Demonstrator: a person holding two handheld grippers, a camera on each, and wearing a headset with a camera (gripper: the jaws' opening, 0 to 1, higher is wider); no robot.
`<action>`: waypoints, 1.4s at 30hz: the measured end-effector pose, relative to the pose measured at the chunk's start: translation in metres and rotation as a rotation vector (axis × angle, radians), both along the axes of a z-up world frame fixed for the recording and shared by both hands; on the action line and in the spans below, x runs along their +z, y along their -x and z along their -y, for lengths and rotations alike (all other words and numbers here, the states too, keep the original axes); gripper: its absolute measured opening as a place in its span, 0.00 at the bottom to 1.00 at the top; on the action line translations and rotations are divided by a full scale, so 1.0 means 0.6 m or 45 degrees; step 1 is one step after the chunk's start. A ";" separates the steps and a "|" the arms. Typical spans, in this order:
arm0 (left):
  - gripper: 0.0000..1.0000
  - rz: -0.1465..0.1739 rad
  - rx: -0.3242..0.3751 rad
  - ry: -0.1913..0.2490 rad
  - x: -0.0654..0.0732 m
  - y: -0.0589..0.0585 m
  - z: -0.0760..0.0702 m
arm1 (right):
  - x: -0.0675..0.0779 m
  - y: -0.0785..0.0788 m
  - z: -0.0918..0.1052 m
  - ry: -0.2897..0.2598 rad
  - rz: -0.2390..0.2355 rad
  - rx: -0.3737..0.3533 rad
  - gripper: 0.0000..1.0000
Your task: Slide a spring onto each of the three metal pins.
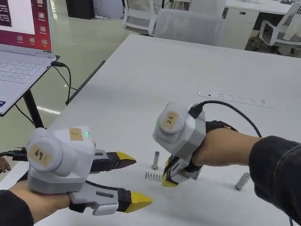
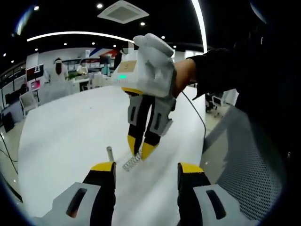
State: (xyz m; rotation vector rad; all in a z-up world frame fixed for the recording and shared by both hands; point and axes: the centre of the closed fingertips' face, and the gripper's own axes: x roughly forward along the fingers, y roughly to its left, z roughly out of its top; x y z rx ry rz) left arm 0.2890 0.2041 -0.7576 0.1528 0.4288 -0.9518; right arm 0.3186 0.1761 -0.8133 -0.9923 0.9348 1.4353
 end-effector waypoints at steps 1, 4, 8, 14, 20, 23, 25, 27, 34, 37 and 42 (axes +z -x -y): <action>0.46 0.003 -0.006 -0.001 0.002 0.000 0.002 | 0.008 0.004 0.002 -0.005 0.000 0.011 0.07; 0.44 0.017 -0.038 -0.009 0.010 0.003 0.012 | 0.036 0.019 0.011 -0.019 0.000 0.044 0.07; 0.41 0.029 -0.074 -0.013 0.018 0.006 0.026 | 0.061 0.031 0.019 -0.030 0.021 0.084 0.07; 0.35 0.050 -0.131 -0.027 0.026 0.014 0.044 | 0.085 0.060 0.026 -0.046 0.013 0.144 0.07; 0.24 0.072 -0.186 -0.042 0.029 0.023 0.056 | 0.094 0.077 0.032 -0.030 0.026 0.188 0.07; 0.18 0.083 -0.207 -0.042 0.031 0.026 0.061 | 0.099 0.083 0.032 -0.027 0.033 0.206 0.07; 0.14 0.092 -0.225 -0.049 0.031 0.029 0.065 | 0.102 0.087 0.032 -0.025 0.035 0.215 0.07; 0.09 0.093 -0.243 -0.057 0.030 0.032 0.067 | 0.104 0.089 0.033 -0.026 0.037 0.221 0.07; 0.03 0.100 -0.260 -0.069 0.027 0.034 0.068 | 0.119 0.094 0.034 -0.034 0.050 0.219 0.07; 0.03 0.098 -0.255 -0.057 0.028 0.033 0.068 | 0.128 0.093 0.032 -0.046 0.059 0.218 0.07; 0.03 0.100 -0.251 -0.058 0.028 0.031 0.067 | 0.143 0.094 0.022 -0.065 0.083 0.231 0.07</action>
